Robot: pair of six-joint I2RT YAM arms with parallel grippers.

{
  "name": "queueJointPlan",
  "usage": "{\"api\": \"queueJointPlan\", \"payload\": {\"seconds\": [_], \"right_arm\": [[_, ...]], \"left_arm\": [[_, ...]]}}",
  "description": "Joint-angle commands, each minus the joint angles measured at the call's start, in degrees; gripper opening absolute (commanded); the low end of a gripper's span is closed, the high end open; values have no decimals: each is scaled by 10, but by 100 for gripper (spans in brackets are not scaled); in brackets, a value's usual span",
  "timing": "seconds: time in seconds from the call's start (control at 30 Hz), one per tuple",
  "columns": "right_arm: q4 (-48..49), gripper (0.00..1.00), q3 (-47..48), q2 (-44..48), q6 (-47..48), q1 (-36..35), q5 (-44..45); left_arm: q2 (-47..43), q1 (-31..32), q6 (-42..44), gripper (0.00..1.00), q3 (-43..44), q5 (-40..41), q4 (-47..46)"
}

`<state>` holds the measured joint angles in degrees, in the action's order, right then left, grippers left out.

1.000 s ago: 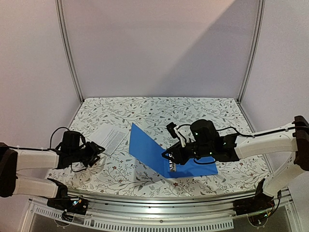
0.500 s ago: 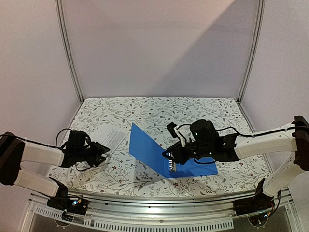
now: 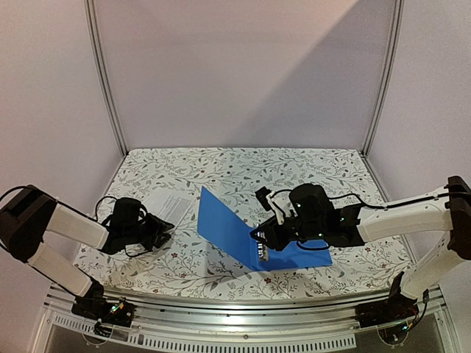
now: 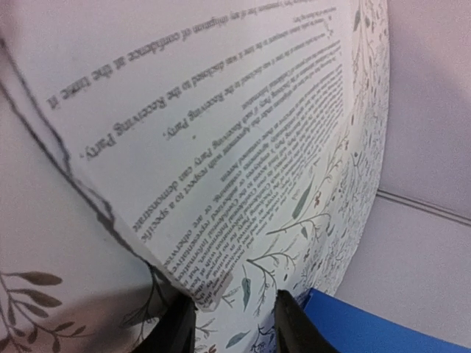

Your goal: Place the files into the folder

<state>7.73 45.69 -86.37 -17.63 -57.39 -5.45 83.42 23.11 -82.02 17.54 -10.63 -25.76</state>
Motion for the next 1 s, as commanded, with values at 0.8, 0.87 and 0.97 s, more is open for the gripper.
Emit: {"api": "queueJointPlan", "payload": {"seconds": [0.8,0.87,0.97], "right_arm": [[14,37,-2,23,70,-1,-29],[17,38,3,30,103,-2,-36],[21,40,15,47,162,-3,-35]], "left_arm": [[-304,7,84,0,45,61,289],[-331,6,93,0,55,52,331],[-364,6,106,0,71,48,389]]}}
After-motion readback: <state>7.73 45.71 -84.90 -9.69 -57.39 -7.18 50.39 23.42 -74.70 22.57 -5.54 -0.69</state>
